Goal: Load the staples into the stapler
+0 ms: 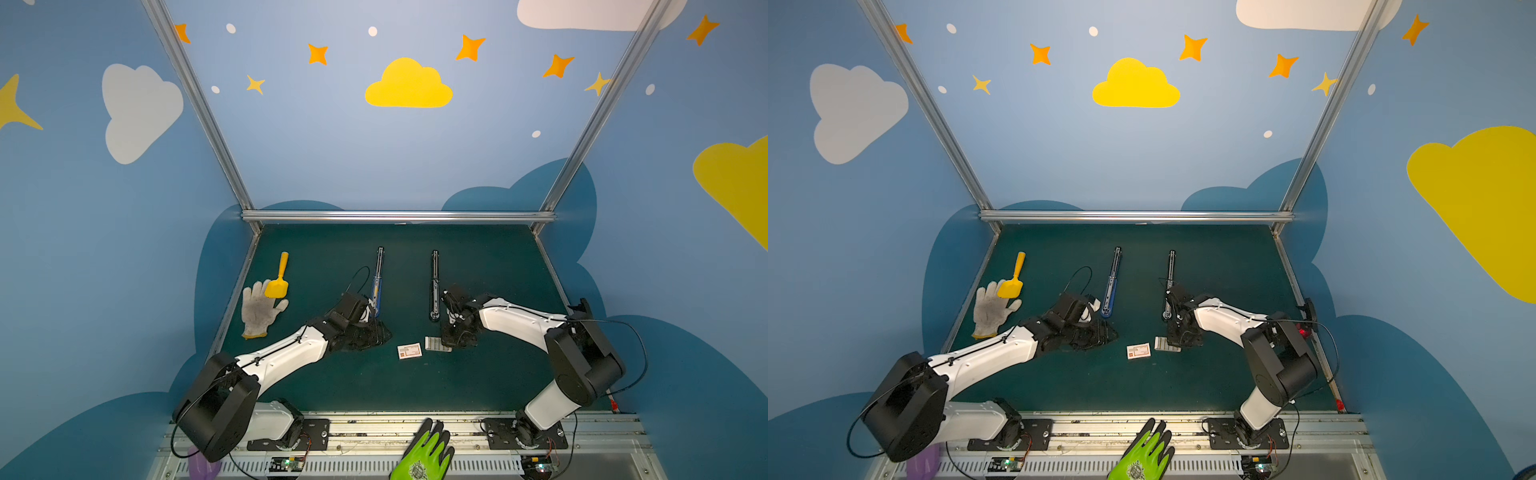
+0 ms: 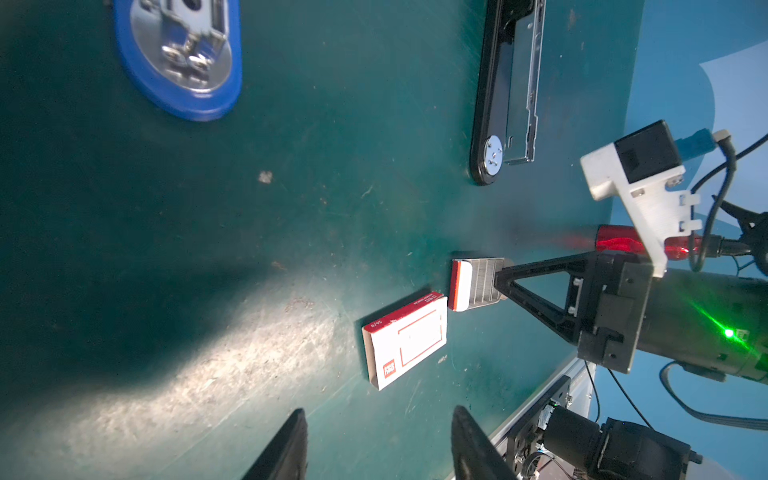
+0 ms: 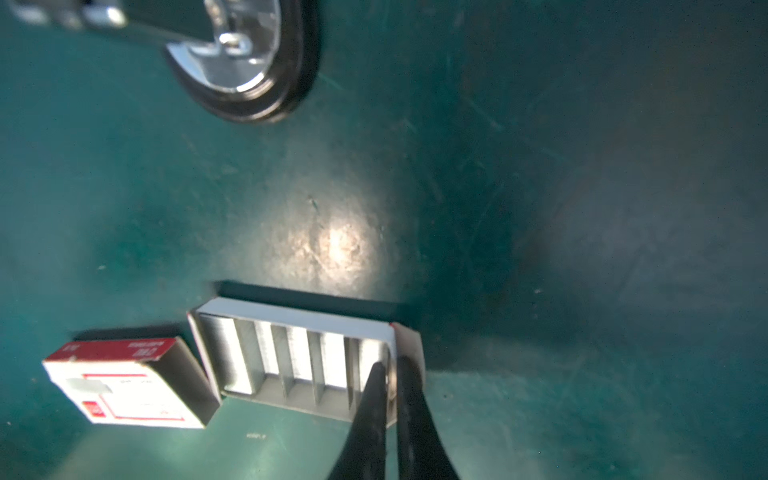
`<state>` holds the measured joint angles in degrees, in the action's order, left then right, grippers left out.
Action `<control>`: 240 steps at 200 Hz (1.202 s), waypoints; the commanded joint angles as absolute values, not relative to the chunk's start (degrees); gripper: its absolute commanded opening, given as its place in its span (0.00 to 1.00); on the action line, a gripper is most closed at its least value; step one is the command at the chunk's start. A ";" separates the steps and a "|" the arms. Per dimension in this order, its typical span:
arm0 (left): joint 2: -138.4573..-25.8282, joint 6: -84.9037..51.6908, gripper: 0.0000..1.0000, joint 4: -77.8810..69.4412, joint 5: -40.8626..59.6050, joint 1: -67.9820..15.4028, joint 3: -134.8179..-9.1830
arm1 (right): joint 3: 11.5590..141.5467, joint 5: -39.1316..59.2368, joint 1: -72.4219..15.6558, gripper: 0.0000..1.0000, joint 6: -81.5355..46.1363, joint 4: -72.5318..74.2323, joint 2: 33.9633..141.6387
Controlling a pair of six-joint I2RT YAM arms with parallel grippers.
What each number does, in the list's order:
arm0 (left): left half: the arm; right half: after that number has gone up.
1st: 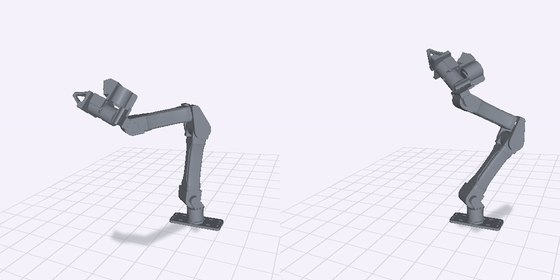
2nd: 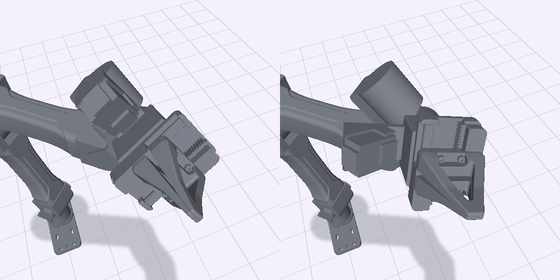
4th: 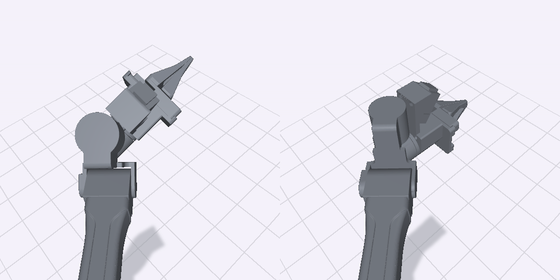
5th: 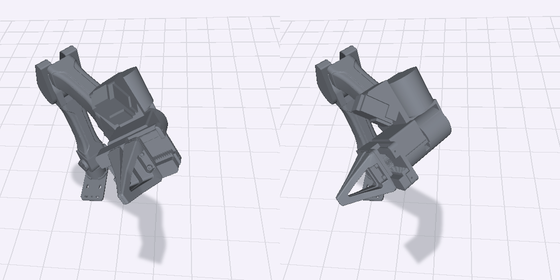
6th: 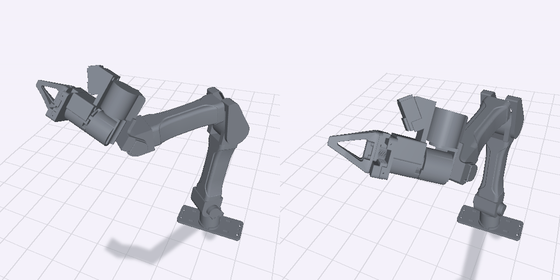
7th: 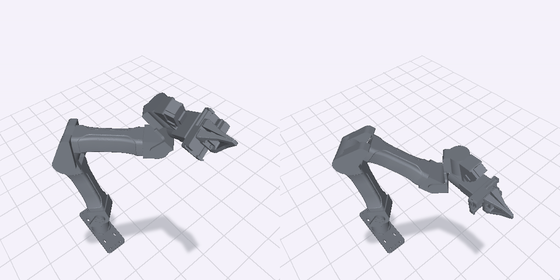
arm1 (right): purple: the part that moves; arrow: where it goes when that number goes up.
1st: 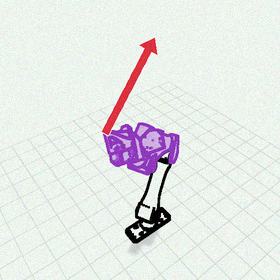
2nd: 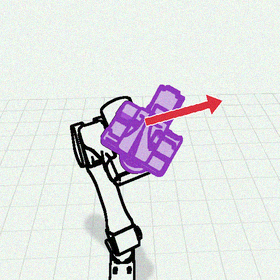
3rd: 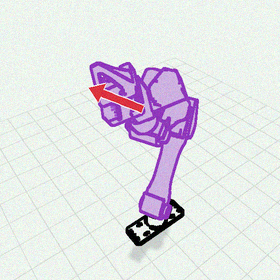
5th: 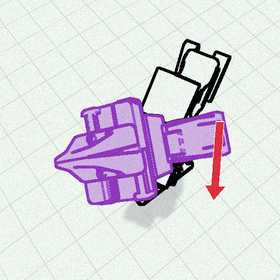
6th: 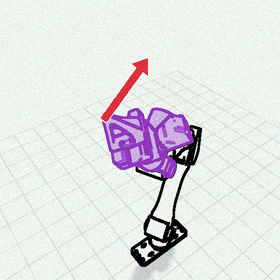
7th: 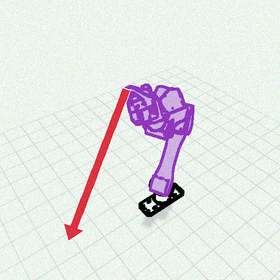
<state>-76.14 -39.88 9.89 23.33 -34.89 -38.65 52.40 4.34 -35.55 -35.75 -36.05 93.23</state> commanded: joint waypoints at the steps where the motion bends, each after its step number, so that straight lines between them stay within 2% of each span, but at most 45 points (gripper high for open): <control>1: -76.22 -39.90 0.56 9.67 23.58 -34.83 -38.20 | 52.95 4.81 -35.38 0.08 -35.42 -37.70 92.33; 64: -76.02 -40.01 0.56 9.48 23.46 -34.80 -37.86 | 52.56 5.49 -36.21 0.10 -35.58 -38.40 92.46; 106: -76.05 -40.10 0.56 9.31 23.52 -34.79 -37.78 | 52.82 5.63 -36.30 0.00 -35.42 -38.38 92.77; 174: -75.85 -40.11 0.56 9.27 23.41 -34.79 -38.05 | 55.87 5.17 -35.99 0.00 -34.48 -41.89 88.42; 240: -74.24 -40.49 0.56 9.67 23.79 -34.63 -39.74 | 56.81 11.65 -34.82 0.00 -31.43 -39.73 84.51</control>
